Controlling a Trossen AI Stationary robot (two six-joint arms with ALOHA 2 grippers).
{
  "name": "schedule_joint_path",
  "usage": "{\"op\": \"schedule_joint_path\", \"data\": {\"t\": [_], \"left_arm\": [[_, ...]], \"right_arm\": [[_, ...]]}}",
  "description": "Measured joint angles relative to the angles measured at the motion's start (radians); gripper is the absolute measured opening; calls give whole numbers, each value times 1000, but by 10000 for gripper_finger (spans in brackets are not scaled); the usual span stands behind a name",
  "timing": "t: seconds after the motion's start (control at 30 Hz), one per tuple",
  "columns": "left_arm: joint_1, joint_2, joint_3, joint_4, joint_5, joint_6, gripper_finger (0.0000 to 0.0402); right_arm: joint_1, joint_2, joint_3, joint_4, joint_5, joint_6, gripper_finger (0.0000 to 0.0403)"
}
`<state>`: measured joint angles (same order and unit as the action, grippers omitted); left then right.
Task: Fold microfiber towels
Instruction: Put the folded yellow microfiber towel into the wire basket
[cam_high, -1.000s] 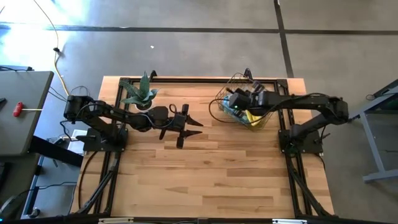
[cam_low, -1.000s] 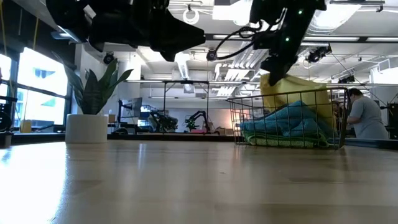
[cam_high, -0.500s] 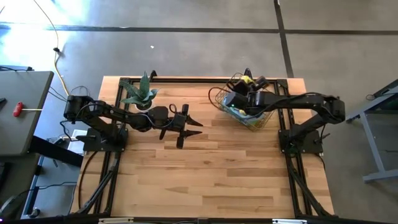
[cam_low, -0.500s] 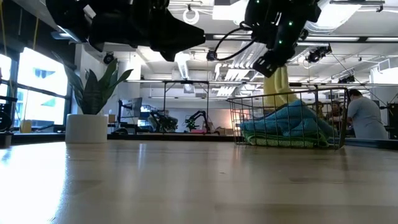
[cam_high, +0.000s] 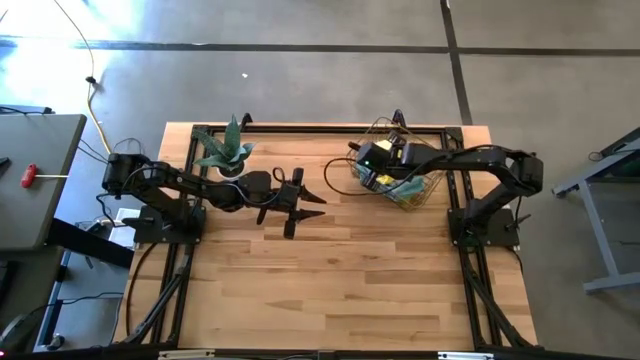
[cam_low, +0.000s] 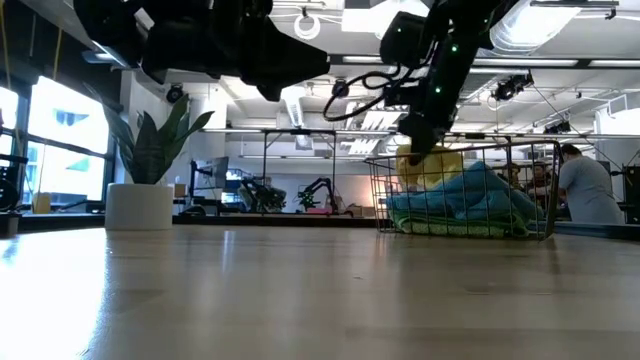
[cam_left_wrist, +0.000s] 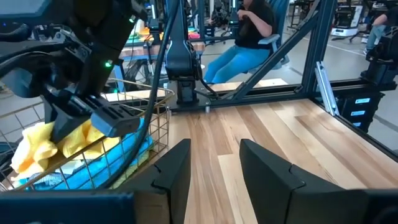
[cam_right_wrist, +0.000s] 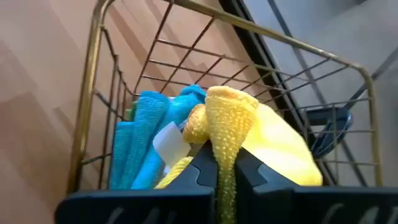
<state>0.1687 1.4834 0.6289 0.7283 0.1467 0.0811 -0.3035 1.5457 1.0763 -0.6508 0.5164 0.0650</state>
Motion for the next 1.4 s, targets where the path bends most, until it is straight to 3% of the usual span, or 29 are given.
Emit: {"op": "schedule_joint_path", "data": {"t": [0.17, 0.37, 0.53, 0.67, 0.9, 1.17, 1.4], "left_arm": [[0, 0, 0, -6, 0, 0, 129], [0, 0, 0, -14, 0, 0, 129], [1, 0, 0, -42, 0, 0, 129], [1, 0, 0, -59, 0, 0, 129], [1, 0, 0, -67, 0, 0, 129], [1, 0, 0, -70, 0, -20, 129], [1, 0, 0, -78, 0, 6, 129]], "right_arm": [[1, 7, 0, 67, -13, -46, 25], [5, 2, 0, 63, -57, -39, 106], [19, -39, 44, 39, 9, -39, 153], [39, -101, 93, -21, 49, 4, 156], [40, -145, 45, -193, -43, 408, 149], [40, -126, -18, -176, -125, 519, 149], [53, -129, -14, -245, -116, 556, 149]]}}
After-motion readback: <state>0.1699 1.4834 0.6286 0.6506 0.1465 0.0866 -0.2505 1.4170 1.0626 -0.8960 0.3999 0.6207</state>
